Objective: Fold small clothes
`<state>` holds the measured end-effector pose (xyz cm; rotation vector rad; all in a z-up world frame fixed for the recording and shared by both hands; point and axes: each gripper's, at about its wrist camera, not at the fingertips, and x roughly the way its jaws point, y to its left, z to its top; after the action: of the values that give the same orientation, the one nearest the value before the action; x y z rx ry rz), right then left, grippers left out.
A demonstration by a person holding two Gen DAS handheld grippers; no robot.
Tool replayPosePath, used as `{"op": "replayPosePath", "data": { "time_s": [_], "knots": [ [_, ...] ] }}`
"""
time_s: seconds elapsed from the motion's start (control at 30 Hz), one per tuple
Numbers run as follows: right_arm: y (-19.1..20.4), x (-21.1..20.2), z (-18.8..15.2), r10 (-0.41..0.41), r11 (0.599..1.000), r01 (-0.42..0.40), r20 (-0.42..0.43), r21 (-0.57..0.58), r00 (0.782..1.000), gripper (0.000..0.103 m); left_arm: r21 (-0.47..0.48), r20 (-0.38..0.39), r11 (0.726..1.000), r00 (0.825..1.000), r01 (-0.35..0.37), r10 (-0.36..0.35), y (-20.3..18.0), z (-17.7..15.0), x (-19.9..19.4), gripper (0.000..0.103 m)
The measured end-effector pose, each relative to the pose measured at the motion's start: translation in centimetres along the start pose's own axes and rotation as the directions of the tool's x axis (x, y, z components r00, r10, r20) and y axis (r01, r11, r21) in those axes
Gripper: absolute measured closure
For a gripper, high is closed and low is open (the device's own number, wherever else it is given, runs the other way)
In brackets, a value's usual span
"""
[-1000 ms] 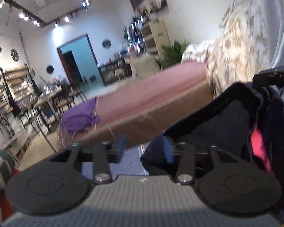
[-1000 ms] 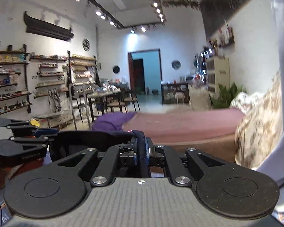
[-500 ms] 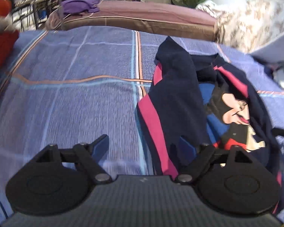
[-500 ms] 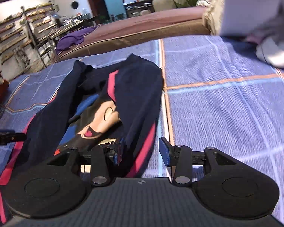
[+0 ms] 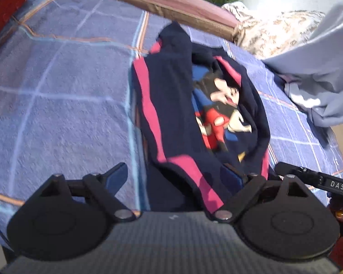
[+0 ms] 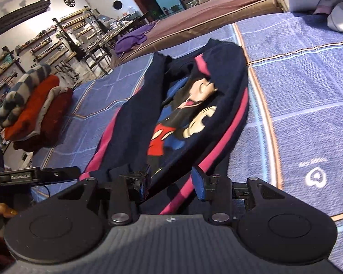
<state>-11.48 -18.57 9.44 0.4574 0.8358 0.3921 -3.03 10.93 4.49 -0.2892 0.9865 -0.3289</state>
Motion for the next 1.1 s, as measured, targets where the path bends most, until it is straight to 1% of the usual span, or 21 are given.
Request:
{"op": "replayPosePath", "data": {
  "time_s": [0.03, 0.13, 0.2, 0.23, 0.27, 0.3, 0.33, 0.37, 0.4, 0.43, 0.5, 0.6, 0.73, 0.77, 0.83, 0.93, 0.97, 1.0, 1.03, 1.07, 1.1],
  "knots": [
    [0.5, 0.7, -0.2, 0.005, 1.0, -0.005, -0.012, -0.01, 1.0, 0.034, -0.006, -0.011, 1.0, 1.0, 0.013, -0.013, -0.3, -0.4, 0.3, 0.019],
    [1.3, 2.3, -0.4, -0.006, 1.0, 0.005, -0.053, -0.016, 0.999, 0.034, 0.015, 0.005, 0.998, 0.998, 0.061, -0.061, -1.4, -1.0, 0.5, 0.026],
    [1.0, 2.9, -0.2, 0.002, 1.0, -0.001, -0.052, 0.028, 0.999, 0.034, 0.059, 0.016, 0.997, 0.999, 0.044, -0.045, -2.4, -1.2, 0.7, 0.043],
    [0.9, 3.1, 0.0, 0.018, 0.999, -0.015, -0.056, 0.052, 0.998, 0.034, 0.079, 0.019, 0.996, 0.999, 0.03, -0.032, -2.8, -1.3, 0.8, 0.048],
    [0.8, 3.5, 0.1, 0.029, 0.998, -0.025, -0.067, 0.064, 0.997, 0.034, 0.095, 0.022, 0.995, 0.999, 0.022, -0.024, -3.0, -1.4, 0.9, 0.06],
    [0.7, 4.0, 0.1, 0.021, 0.998, -0.016, -0.079, 0.066, 0.997, 0.037, 0.103, 0.024, 0.995, 1.0, 0.017, -0.02, -3.2, -1.4, 1.0, 0.07],
    [0.6, 4.5, 0.0, 0.0, 0.998, 0.007, -0.097, 0.07, 0.995, 0.054, 0.1, 0.021, 0.995, 1.0, 0.02, -0.022, -3.2, -1.5, 1.2, 0.074],
    [0.6, 4.9, -0.2, -0.001, 0.997, 0.008, -0.11, 0.07, 0.994, 0.074, 0.095, 0.02, 0.995, 0.999, 0.025, -0.027, -3.0, -1.5, 1.3, 0.078],
    [0.6, 5.2, -0.4, 0.023, 0.998, -0.016, -0.112, 0.065, 0.993, 0.083, 0.092, 0.022, 0.995, 0.999, 0.026, -0.028, -2.9, -1.5, 1.4, 0.084],
    [0.6, 5.2, -0.6, 0.034, 0.997, -0.028, -0.098, 0.066, 0.995, 0.1, 0.093, 0.024, 0.995, 0.999, 0.024, -0.026, -2.7, -1.5, 1.5, 0.087],
    [0.3, 4.8, -0.8, 0.028, 0.996, -0.021, -0.078, 0.081, 0.997, 0.102, 0.085, 0.031, 0.996, 0.999, 0.022, -0.025, -2.1, -1.4, 1.3, 0.092],
    [-0.4, 3.4, -0.6, 0.022, 0.995, -0.02, -0.022, 0.096, 1.0, 0.102, 0.047, 0.075, 0.999, 0.997, 0.011, -0.014, -0.5, -0.5, 0.1, 0.094],
    [-1.4, 0.6, 0.3, -0.026, 0.996, 0.021, 0.059, 0.085, 0.998, 0.102, 0.015, 0.14, 0.999, 0.99, -0.028, 0.026, 1.8, 1.7, -2.1, 0.094],
    [-1.8, -0.1, 0.6, -0.037, 0.995, 0.03, 0.08, 0.094, 0.996, 0.102, 0.008, 0.165, 0.998, 0.985, -0.056, 0.054, 2.3, 2.2, -2.6, 0.097],
    [-2.6, -1.7, 1.3, -0.075, 0.993, 0.062, 0.129, 0.104, 0.989, 0.102, 0.014, 0.201, 0.994, 0.974, -0.111, 0.106, 3.0, 3.1, -3.5, 0.097],
    [-3.7, -3.7, 2.2, -0.164, 0.985, 0.149, 0.193, 0.091, 0.967, 0.102, -0.011, 0.191, 0.997, 0.978, -0.078, 0.078, 3.8, 3.8, -4.0, 0.097],
    [-4.2, -4.2, 2.4, -0.172, 0.983, 0.154, 0.205, 0.105, 0.963, 0.102, -0.029, 0.182, 0.998, 0.981, -0.058, 0.062, 3.8, 3.7, -4.0, 0.085],
    [-4.7, -4.4, 2.7, -0.177, 0.981, 0.156, 0.204, 0.117, 0.963, 0.102, -0.043, 0.164, 0.999, 0.986, -0.03, 0.037, 3.7, 3.6, -3.8, 0.061],
    [-4.9, -4.3, 2.8, -0.179, 0.98, 0.159, 0.19, 0.116, 0.965, 0.102, -0.054, 0.14, 0.998, 0.99, 0.007, 0.0, 3.3, 3.1, -3.4, 0.049],
    [-5.0, -4.2, 2.7, -0.187, 0.979, 0.167, 0.189, 0.113, 0.964, 0.102, -0.055, 0.128, 0.998, 0.991, 0.037, -0.029, 2.7, 2.7, -3.1, 0.041],
    [-4.8, -4.0, 2.6, -0.189, 0.98, 0.172, 0.188, 0.102, 0.964, 0.102, -0.047, 0.111, 0.998, 0.993, 0.048, -0.042, 2.1, 2.3, -2.8, 0.041]
  ]
}}
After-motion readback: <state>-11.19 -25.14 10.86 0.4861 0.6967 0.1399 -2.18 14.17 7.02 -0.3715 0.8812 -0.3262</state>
